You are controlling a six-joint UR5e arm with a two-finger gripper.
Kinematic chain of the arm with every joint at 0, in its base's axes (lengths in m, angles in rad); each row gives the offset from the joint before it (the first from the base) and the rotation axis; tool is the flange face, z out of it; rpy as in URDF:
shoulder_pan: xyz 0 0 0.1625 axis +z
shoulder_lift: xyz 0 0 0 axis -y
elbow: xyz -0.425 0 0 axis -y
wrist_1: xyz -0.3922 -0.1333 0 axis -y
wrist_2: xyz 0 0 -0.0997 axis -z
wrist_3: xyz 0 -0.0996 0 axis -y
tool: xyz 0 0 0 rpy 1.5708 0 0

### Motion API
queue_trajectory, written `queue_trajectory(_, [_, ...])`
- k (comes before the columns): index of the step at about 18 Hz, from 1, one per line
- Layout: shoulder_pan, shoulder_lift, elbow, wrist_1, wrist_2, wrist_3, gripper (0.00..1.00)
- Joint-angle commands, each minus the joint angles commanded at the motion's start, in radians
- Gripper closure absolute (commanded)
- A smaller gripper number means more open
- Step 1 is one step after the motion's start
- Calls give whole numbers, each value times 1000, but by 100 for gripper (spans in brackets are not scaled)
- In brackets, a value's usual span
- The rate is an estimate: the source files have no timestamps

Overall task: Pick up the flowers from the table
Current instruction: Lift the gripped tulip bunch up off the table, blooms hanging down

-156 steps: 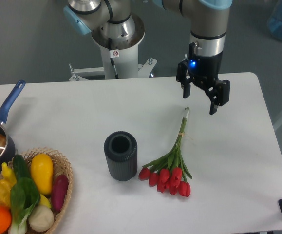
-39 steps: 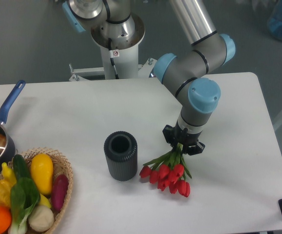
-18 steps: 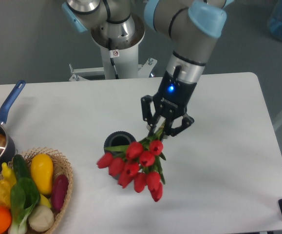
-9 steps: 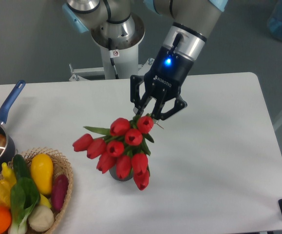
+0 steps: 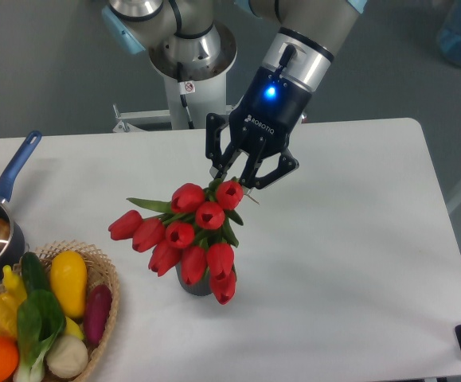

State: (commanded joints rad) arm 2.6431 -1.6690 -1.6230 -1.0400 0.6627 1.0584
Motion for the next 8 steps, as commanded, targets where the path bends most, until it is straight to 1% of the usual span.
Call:
queue_trajectory(7, [2, 3, -9, 0, -5, -2, 67])
queue_trajectory(8, [2, 5, -18, 0, -5, 0, 67])
